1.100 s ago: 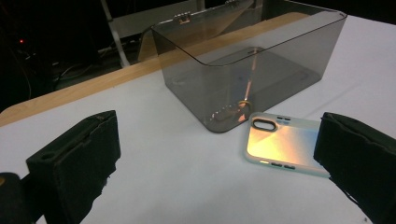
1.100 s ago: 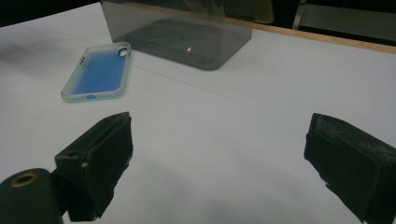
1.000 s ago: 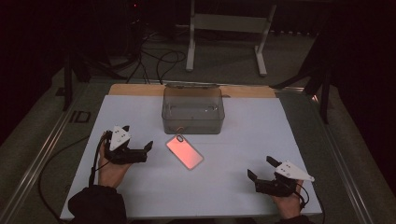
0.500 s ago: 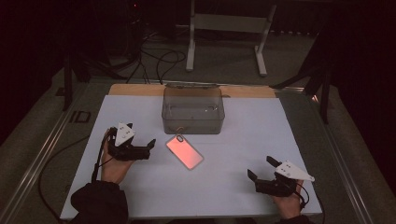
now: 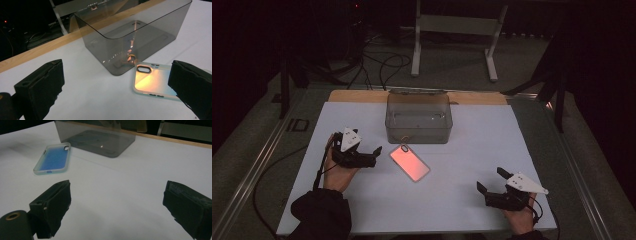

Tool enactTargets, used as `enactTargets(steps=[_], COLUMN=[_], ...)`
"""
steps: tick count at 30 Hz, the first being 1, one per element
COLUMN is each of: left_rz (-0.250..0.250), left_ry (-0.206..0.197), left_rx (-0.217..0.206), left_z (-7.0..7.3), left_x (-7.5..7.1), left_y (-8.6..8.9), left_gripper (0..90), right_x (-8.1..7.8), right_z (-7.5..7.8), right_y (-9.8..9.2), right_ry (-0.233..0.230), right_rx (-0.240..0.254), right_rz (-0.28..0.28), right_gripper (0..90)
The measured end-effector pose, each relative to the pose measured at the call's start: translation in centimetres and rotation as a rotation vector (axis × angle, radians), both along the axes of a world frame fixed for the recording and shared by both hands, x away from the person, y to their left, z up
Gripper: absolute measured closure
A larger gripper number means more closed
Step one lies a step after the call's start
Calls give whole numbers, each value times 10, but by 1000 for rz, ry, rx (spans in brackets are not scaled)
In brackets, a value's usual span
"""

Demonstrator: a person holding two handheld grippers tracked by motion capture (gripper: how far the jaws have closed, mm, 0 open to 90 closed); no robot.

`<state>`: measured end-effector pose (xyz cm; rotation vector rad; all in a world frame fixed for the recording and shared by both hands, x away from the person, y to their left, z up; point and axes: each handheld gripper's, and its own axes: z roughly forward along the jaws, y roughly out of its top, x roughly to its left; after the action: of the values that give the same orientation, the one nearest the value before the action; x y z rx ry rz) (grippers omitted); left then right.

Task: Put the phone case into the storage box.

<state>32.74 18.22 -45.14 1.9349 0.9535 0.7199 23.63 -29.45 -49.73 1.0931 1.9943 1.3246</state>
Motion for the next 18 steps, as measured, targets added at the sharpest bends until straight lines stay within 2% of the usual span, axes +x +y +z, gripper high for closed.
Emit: enactTargets(steps=[18], left_rz=[-8], left_ry=[34], left_rx=[20], left_z=[-6], left_x=[13], left_y=[-7], left_gripper=[10], right_x=[0], right_z=[0], right_y=[1], right_ry=[2], right_rx=[-1], right_rz=[4], right_gripper=[78])
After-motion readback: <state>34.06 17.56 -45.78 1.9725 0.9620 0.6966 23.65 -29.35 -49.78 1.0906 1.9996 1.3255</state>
